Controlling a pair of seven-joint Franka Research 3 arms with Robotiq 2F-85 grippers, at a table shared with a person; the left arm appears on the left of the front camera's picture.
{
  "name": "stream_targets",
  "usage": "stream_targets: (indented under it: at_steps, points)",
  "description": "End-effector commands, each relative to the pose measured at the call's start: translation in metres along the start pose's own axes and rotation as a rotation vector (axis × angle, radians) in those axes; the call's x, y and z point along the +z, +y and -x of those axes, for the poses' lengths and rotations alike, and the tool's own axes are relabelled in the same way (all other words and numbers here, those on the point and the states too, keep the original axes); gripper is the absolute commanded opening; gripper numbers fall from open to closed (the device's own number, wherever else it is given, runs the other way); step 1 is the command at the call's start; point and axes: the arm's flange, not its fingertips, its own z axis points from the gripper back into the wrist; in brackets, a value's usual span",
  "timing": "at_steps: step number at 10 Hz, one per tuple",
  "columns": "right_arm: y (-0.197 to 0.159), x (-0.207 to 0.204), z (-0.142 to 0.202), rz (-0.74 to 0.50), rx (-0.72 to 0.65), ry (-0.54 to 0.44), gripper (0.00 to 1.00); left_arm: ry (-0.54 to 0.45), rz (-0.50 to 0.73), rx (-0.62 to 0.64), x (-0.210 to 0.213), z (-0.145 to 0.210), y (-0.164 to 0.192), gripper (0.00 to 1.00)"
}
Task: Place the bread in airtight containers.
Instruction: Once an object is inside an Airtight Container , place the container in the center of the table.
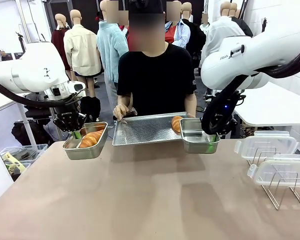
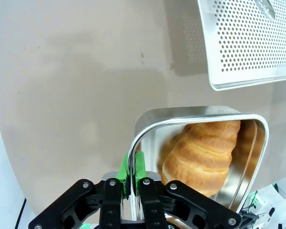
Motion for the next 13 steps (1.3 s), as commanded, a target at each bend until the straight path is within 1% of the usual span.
stream_targets:
  at_steps: [1,3,4,5,6,9,11,13]
  points:
    - [-0.001,-0.002,0.001,-0.007,0.011,-0.023,0.0,-0.015,-0.009,-0.006,0.003,-0.001,0.001,0.0]
    - [-0.001,-0.002,0.001,-0.007,0.011,-0.023,0.0,-0.015,-0.009,-0.006,0.003,-0.001,0.001,0.0]
    - [-0.001,-0.002,0.001,-0.007,0.011,-0.023,0.0,0.0,0.0,0.0,0.0,0.0,0.0,0.0]
    - [-0.001,-0.002,0.001,-0.007,0.011,-0.023,0.0,0.013,-0.017,-0.002,-0.008,-0.004,0.002,0.0]
    - [-0.001,-0.002,0.001,-0.007,0.011,-0.023,0.0,0.01,-0.028,-0.005,-0.019,-0.01,0.003,0.0]
    - [-0.001,-0.002,0.001,-0.007,0.011,-0.023,0.0,0.067,-0.078,0.02,-0.062,-0.027,0.003,0.0]
    - [-0.001,-0.002,0.001,-0.007,0.011,-0.023,0.0,0.071,-0.082,0.087,-0.1,-0.037,0.001,0.0]
    - [-0.001,-0.002,0.001,-0.007,0.011,-0.023,0.0,0.106,-0.063,0.123,-0.132,-0.045,0.0,0.0]
